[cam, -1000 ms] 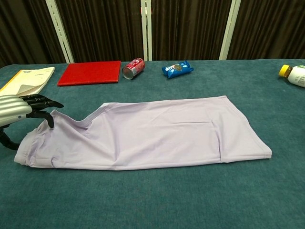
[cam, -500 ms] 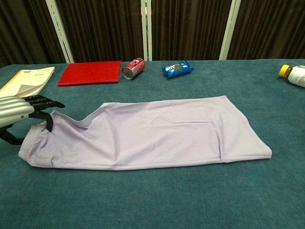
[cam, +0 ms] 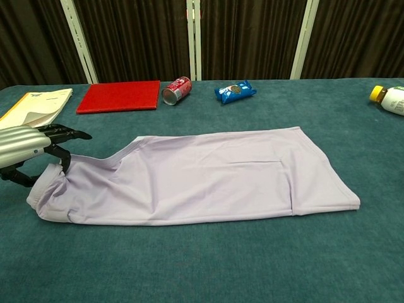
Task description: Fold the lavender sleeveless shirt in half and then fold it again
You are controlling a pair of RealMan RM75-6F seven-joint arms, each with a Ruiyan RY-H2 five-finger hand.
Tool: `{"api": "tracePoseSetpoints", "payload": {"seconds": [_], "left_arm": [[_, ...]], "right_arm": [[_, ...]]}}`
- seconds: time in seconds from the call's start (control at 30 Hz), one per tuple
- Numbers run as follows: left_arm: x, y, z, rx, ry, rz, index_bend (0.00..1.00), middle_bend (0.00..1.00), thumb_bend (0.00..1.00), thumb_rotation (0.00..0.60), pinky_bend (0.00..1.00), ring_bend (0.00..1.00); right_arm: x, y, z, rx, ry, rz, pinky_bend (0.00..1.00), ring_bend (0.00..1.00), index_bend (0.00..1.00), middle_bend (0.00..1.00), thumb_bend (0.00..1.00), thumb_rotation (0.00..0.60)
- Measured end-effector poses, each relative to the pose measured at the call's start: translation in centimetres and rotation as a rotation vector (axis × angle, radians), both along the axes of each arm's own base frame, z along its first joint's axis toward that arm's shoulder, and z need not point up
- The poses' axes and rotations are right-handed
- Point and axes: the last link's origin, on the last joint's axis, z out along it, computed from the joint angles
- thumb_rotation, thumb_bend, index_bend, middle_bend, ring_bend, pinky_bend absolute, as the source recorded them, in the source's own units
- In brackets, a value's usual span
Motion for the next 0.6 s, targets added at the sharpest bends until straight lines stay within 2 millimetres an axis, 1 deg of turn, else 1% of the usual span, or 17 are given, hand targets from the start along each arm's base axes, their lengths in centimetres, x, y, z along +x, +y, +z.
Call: {"api": "tracePoseSetpoints", "payload": {"seconds": [0.17, 0.23, 0.47, 0.6], "left_arm": [[0.0, 0.0, 0.1, 0.006, -0.003, -0.005, 0.69, 0.00, 0.61, 0.600, 0.00, 0.00], [-0.2, -0.1, 0.6, 0.013, -0.001, -0.005, 0.71, 0.00, 0.61, 0.600, 0.00, 0.00], [-1.8, -0.6, 3.7, 0.070, -0.020, 0.016, 0.74, 0.00, 0.61, 0.600, 0.00, 0.00], [-3.5, -1.2, 5.6, 0.110, -0.034, 0.070, 0.74, 0.00, 0.61, 0.600, 0.00, 0.00]], "right_arm": [[0.0, 0.0, 0.1, -0.002, -0.003, -0.001, 0.00, 0.00, 0.20, 0.00, 0.00, 0.600], [-0.1, 0.0, 0.1, -0.002, -0.005, -0.002, 0.00, 0.00, 0.20, 0.00, 0.00, 0.600], [-0.1, 0.0, 0.2, -0.002, -0.008, -0.004, 0.00, 0.00, 0.20, 0.00, 0.00, 0.600], [-0.1, 0.0, 0.1, -0.001, -0.005, -0.003, 0.00, 0.00, 0.20, 0.00, 0.00, 0.600]]}}
